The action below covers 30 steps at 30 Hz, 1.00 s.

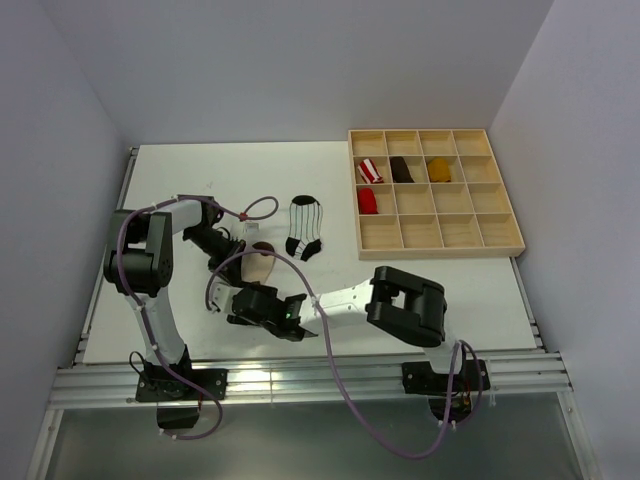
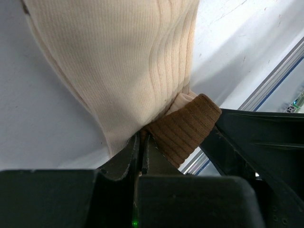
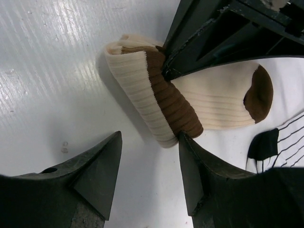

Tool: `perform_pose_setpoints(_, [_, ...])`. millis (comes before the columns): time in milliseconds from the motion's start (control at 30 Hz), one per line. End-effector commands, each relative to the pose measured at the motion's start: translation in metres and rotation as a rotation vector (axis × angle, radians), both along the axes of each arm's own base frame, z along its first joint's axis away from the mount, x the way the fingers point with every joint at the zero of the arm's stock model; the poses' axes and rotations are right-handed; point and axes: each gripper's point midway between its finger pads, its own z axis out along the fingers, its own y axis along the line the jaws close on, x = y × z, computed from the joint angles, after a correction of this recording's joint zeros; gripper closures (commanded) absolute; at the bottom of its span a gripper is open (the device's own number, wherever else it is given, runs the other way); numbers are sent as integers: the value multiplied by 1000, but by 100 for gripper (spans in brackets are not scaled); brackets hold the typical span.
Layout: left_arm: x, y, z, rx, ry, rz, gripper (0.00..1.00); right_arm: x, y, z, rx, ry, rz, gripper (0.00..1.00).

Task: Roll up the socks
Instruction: Roll the sock at the center of the board.

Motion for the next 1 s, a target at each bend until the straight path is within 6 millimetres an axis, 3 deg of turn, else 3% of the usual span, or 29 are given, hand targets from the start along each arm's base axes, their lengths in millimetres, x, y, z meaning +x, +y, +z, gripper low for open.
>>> perform_pose_setpoints(0, [20,30,-38,144,-112,-95,100,2,22,18,56,-68,1,42])
perform_pose_setpoints(267, [19,30,-39,143,-104,-96,100,8,25,34,98,-139,-31,42])
perform_pose_setpoints(500, [18,30,-39,143,-100,-98,100,1,31,23,68,-109,7,42])
perform_pose_setpoints(967, [16,28,-38,133,-87,-101,100,10,35,4,37,-76,-10,46])
